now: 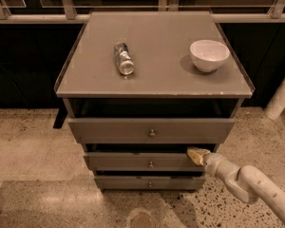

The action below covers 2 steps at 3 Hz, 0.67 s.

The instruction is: Open middle drawer

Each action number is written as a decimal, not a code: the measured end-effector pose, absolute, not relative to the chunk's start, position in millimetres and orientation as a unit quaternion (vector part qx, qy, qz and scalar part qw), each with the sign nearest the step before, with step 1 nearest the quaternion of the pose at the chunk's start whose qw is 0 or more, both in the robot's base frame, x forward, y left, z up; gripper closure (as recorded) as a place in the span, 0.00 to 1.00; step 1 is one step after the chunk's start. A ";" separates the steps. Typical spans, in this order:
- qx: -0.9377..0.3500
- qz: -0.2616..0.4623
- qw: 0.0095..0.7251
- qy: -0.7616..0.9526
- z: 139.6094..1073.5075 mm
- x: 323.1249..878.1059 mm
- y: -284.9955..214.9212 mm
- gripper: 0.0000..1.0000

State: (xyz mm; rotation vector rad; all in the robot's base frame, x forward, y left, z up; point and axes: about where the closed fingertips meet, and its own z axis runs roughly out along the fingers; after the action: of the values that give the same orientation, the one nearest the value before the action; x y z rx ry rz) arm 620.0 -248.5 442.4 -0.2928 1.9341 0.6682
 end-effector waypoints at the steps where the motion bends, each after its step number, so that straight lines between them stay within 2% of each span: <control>1: -0.120 0.270 0.488 0.822 440.4 616.8 -247.7 1.00; 2: -0.120 0.270 0.488 0.822 440.5 616.9 -247.6 1.00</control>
Offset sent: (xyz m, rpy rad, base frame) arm -0.0924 -0.0195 -0.0277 -0.1364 0.4658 -0.0592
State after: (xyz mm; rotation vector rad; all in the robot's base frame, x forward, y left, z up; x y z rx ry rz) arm 616.9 -247.6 440.5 -0.2926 1.9977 0.6556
